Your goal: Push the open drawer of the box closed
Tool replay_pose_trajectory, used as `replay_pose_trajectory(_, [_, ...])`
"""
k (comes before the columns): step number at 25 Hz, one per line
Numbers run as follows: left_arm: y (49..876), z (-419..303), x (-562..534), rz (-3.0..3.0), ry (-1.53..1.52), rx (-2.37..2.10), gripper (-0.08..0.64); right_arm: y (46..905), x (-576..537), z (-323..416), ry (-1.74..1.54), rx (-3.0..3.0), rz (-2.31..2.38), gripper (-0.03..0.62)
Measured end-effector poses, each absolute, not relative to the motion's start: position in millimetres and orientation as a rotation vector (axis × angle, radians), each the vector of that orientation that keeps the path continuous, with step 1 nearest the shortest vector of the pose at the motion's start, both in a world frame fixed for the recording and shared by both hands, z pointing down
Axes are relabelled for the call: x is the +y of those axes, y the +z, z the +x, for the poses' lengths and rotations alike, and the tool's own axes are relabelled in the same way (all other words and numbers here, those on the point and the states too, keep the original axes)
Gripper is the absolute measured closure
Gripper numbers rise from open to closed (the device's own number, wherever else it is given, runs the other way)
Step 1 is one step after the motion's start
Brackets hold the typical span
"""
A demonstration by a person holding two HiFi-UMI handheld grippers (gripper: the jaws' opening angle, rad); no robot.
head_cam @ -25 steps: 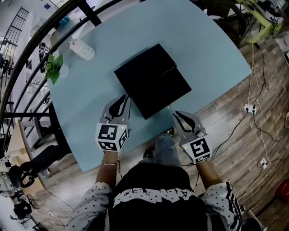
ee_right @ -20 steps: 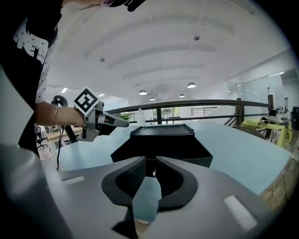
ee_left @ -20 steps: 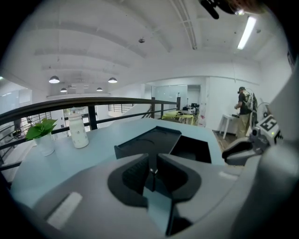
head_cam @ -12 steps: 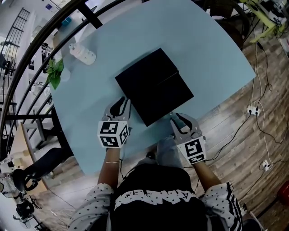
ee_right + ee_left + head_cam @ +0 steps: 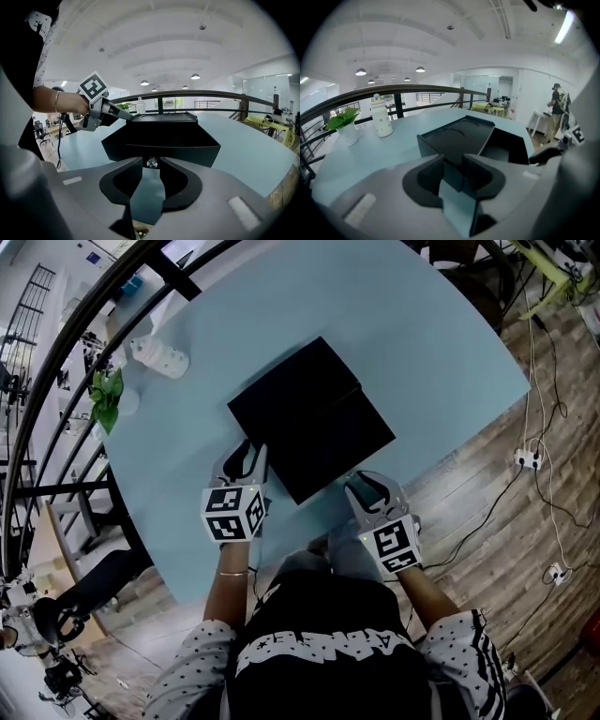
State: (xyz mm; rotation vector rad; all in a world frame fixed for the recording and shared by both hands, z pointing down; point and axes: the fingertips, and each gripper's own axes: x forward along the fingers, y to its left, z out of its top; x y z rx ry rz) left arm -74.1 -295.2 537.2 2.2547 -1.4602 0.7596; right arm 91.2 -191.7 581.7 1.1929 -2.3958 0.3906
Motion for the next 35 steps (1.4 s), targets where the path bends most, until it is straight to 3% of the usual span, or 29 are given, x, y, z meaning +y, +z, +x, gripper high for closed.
replay_pose_trajectory(35, [537,-79,-293,2.208,0.693,-1.549,0.56,591,-203,73,0.377,-2.354,1.042,0.522])
